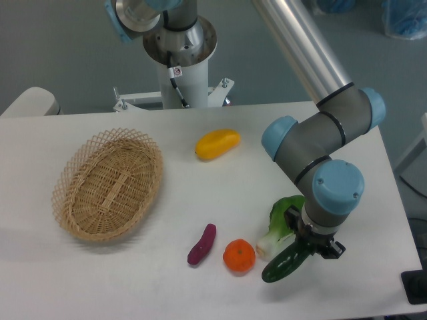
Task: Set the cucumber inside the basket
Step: 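Hold the green cucumber in the gripper beside the bok choy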
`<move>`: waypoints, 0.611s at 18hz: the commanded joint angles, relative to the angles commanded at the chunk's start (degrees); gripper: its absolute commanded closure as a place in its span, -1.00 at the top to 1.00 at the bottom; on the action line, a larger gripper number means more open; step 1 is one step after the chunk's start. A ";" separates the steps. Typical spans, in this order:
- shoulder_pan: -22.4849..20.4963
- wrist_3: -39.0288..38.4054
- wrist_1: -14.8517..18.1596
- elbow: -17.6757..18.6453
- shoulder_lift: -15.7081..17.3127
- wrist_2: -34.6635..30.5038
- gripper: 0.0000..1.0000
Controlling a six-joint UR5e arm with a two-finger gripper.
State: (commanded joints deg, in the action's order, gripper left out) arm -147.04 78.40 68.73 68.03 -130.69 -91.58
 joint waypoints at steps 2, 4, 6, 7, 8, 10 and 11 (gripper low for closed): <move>-0.09 0.00 0.00 0.17 0.09 0.00 -0.48; 0.00 0.00 -0.09 0.44 0.18 0.00 -0.48; 0.35 -0.09 -0.09 0.53 0.26 -0.26 -0.47; 1.05 -0.17 0.00 0.44 0.26 -0.35 -0.47; 1.32 -0.18 0.00 0.44 0.26 -0.79 -0.47; 1.58 -0.26 0.09 0.70 0.35 -1.05 -0.47; 2.02 -0.96 0.09 0.70 0.44 -1.14 -0.47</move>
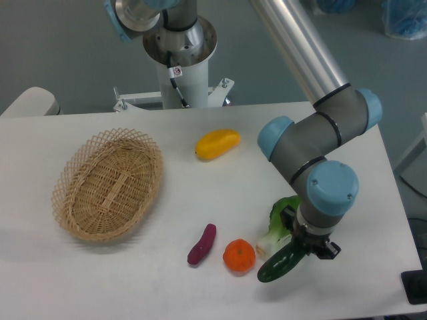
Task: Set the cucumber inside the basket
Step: 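Lift the cucumber and carry it over the wicker basket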
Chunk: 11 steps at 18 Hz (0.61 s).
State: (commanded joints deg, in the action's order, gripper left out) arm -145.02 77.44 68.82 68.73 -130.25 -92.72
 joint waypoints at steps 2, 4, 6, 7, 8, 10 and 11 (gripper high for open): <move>0.62 -3.51 0.00 0.09 0.09 0.09 -0.47; 0.88 -3.96 -0.09 1.83 1.13 0.87 -0.47; 0.88 -4.05 -0.17 4.03 2.45 2.19 -0.47; 0.88 -4.05 -0.44 5.35 3.16 2.63 -0.47; 1.32 -3.96 -0.53 6.49 3.86 2.64 -0.47; 1.85 -4.05 -0.35 8.51 5.35 2.46 -0.47; 2.46 -4.05 -0.18 9.74 6.41 2.37 -0.47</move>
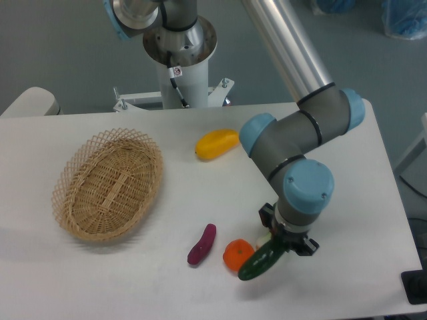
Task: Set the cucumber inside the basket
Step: 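Lift the cucumber and carry it over the wicker basket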
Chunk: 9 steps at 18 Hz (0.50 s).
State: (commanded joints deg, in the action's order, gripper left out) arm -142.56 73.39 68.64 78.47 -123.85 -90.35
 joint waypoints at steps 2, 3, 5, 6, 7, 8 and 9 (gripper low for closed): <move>0.97 0.09 0.09 3.42 3.07 0.17 -0.47; 1.41 0.00 0.09 5.35 4.74 0.17 -0.47; 2.72 0.09 0.00 8.87 8.08 1.05 -0.47; 3.08 0.09 0.00 10.72 9.66 1.49 -0.47; 3.69 0.09 0.00 12.56 11.24 1.93 -0.48; 4.57 0.00 -0.09 14.32 12.74 2.45 -0.48; 5.19 0.00 -0.09 15.90 13.97 3.07 -0.47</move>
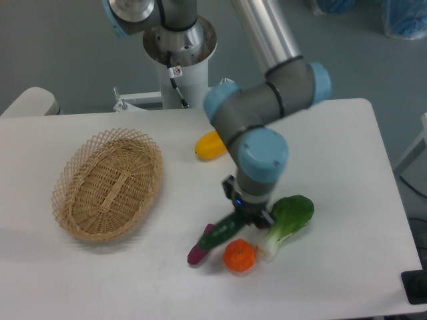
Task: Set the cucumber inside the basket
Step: 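Lift the cucumber and carry it over the wicker basket, then lower the cucumber into the basket and open the gripper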
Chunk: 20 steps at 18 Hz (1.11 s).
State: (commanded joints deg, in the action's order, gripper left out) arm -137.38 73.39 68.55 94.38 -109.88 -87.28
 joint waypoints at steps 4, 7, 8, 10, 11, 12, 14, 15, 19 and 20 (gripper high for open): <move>3.42 -0.26 -0.09 4.75 4.58 0.97 -0.48; 7.02 -2.89 -0.53 7.22 6.25 0.97 -0.48; 8.60 -4.21 -0.53 7.31 6.25 0.97 -0.47; 11.59 -7.28 -0.62 7.31 5.90 0.97 -0.47; 13.00 -8.16 -0.70 7.31 5.55 0.97 -0.47; 13.97 -8.43 -0.70 7.40 5.29 0.97 -0.47; 15.03 -8.61 -0.96 8.88 4.50 0.97 -0.46; 15.64 -8.70 -1.05 9.41 3.97 0.89 -0.46; 17.66 -11.41 -2.63 10.91 2.39 0.89 -0.31; 18.02 -12.64 -3.16 10.83 2.04 0.89 -0.29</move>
State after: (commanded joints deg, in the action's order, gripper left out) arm -119.36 60.74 65.40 105.21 -107.84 -86.40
